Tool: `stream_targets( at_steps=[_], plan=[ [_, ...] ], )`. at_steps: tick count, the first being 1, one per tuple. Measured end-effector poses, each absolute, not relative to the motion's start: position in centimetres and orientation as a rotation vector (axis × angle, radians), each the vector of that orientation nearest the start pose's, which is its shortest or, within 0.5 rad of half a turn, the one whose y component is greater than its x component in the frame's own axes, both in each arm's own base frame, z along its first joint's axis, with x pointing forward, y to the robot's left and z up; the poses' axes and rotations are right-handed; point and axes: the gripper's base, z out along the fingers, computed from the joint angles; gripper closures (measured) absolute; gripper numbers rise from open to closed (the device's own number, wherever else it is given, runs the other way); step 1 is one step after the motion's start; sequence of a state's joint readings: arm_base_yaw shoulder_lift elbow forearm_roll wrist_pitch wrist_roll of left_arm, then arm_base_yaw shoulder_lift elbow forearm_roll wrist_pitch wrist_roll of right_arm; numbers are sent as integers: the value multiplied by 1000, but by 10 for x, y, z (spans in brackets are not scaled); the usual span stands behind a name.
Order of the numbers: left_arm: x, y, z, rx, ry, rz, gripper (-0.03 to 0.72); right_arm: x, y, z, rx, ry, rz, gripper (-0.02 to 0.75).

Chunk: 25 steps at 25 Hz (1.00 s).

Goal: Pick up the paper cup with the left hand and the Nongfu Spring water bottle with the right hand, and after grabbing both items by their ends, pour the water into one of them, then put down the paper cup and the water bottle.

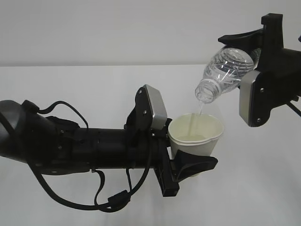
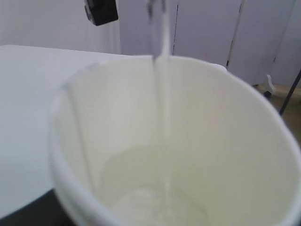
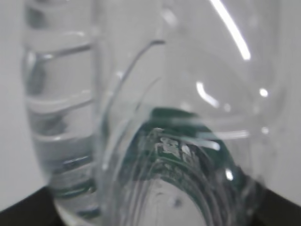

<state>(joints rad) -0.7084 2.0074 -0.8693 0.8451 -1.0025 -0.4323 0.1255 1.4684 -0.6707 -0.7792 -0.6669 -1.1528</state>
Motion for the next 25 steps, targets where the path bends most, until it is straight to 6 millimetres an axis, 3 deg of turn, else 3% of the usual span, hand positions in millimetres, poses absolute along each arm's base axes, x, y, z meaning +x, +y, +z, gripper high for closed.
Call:
stream_targets(
  at_steps=[25],
  plan=[
    [238, -282, 138, 1228, 1445, -1039, 262, 287, 76, 245, -1676, 724, -835, 267]
  ],
)
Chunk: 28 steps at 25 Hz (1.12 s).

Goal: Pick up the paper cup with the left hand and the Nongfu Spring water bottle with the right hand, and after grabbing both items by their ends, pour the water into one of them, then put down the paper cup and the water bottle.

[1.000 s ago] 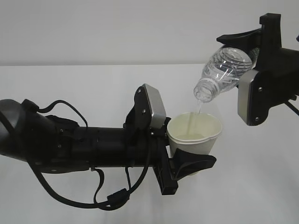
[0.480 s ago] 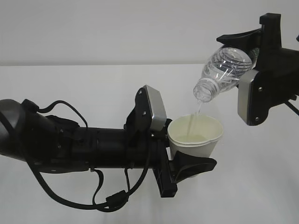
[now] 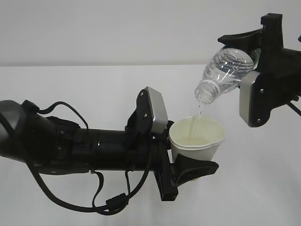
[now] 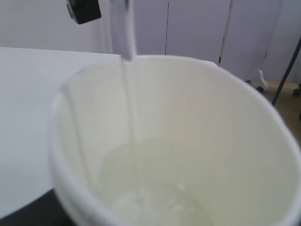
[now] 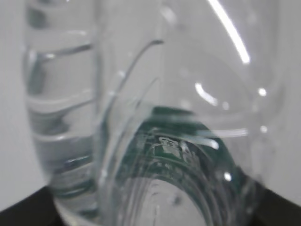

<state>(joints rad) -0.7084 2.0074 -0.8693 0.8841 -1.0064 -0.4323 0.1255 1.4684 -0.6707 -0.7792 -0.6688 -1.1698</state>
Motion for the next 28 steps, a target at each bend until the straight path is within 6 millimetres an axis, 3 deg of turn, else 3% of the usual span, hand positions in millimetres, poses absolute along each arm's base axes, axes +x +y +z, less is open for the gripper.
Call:
stream_targets(
  at_steps=[28],
  plan=[
    [237, -282, 138, 1240, 1440, -1041, 265, 287, 76, 245, -1680, 715, -842, 269]
  ],
)
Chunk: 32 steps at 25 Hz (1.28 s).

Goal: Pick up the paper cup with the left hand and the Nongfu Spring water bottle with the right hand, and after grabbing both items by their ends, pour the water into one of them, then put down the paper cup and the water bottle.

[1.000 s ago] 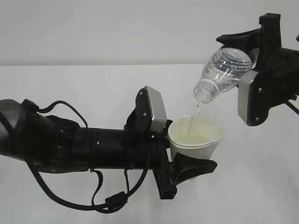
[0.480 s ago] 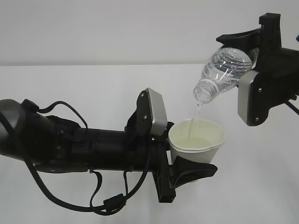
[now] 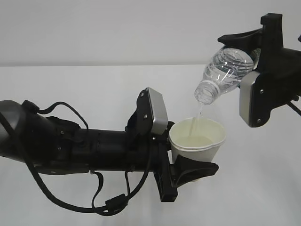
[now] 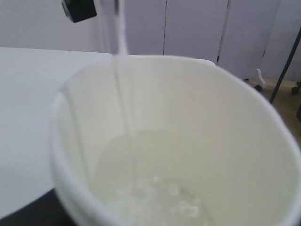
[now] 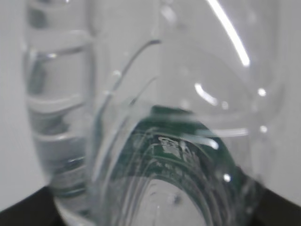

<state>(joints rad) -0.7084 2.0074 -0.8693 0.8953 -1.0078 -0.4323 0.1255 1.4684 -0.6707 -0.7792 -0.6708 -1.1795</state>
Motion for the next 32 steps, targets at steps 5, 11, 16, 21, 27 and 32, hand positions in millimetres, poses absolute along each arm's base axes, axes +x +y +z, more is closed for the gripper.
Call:
stream_targets(
  at_steps=[5, 11, 16, 21, 27, 32],
  plan=[
    [237, -282, 138, 1240, 1440, -1041, 265, 287, 76, 245, -1682, 710, -850, 269],
    [237, -282, 138, 1240, 1440, -1041, 267, 287, 76, 245, -1680, 707, -853, 270],
    [237, -282, 138, 1240, 1440, -1041, 267, 287, 76, 246, -1680, 707, -854, 270],
    [237, -282, 138, 1240, 1440, -1041, 268, 287, 76, 246, -1678, 706, -854, 270],
    [237, -282, 138, 1240, 1440, -1041, 268, 287, 77, 247, -1659, 699, -853, 270],
    [237, -282, 138, 1239, 1440, -1041, 268, 288, 76, 248, -1654, 693, -865, 271]
  ],
)
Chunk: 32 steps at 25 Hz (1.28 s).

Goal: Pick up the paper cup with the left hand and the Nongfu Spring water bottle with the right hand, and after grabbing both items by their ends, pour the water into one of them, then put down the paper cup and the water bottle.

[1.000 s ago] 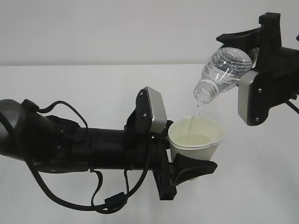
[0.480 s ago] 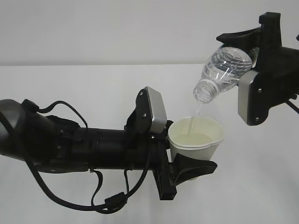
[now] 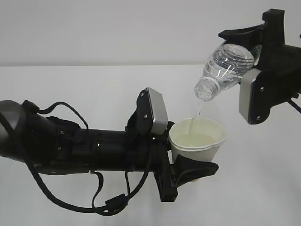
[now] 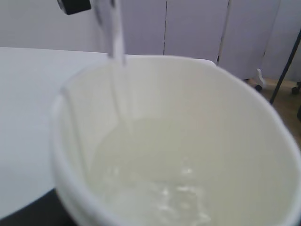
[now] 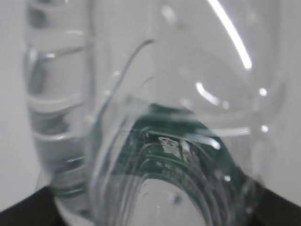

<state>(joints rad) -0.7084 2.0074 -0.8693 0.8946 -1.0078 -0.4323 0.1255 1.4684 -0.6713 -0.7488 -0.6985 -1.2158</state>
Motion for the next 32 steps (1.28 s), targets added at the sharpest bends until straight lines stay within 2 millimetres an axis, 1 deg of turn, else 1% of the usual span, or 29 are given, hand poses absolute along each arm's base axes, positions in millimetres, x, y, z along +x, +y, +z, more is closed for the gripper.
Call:
stream_targets(
  at_steps=[32],
  plan=[
    [238, -282, 138, 1235, 1441, -1041, 268, 288, 76, 249, -1641, 694, -870, 272]
  ],
)
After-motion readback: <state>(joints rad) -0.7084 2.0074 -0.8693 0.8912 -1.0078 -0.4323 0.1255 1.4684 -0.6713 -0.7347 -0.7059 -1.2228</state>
